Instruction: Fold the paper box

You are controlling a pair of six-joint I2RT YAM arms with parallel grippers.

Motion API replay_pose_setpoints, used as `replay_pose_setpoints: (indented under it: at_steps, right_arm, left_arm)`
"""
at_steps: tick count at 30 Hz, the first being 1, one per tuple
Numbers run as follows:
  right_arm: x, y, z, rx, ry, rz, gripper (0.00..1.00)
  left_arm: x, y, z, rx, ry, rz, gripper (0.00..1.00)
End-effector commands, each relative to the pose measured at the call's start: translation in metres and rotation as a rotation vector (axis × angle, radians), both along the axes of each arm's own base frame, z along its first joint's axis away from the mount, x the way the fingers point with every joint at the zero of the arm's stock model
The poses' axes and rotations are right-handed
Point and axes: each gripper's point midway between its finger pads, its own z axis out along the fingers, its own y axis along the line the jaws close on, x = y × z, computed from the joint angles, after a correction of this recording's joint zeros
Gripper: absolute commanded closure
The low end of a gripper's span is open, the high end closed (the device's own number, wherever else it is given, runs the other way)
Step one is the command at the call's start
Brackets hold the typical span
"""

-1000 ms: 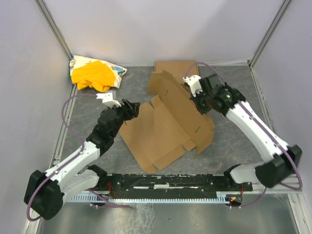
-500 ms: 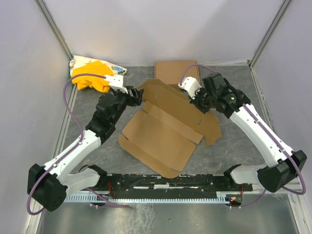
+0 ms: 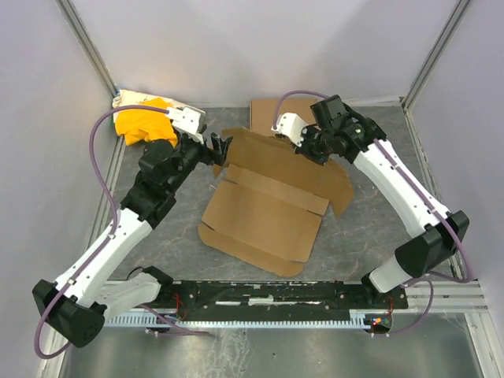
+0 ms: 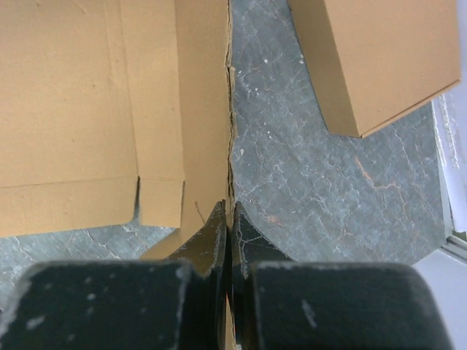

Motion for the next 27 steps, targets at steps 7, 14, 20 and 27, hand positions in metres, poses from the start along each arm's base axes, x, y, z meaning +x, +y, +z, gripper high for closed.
replay_pose_setpoints:
  at_steps: [7, 14, 20, 27]
  right_arm:
    - [-0.007, 0.015, 0.02, -0.037, -0.017, 0.247, 0.98]
    - [0.003, 0.021, 0.006, -0.056, 0.028, 0.252, 0.98]
    - [-0.001, 0.028, 0.0, -0.033, 0.059, 0.281, 0.98]
    - [-0.009, 0.028, -0.005, -0.032, 0.097, 0.314, 0.98]
  left_arm:
    - [-0.002, -0.024, -0.005, 0.244, 0.002, -0.178, 0.15]
    - [0.0, -0.047, -0.039, 0.361, 0.059, -0.331, 0.15]
    - [0.009, -0.044, -0.051, 0.391, -0.007, -0.302, 0.17]
    - [0.017, -0.037, -0.061, 0.499, -0.106, -0.275, 0.18]
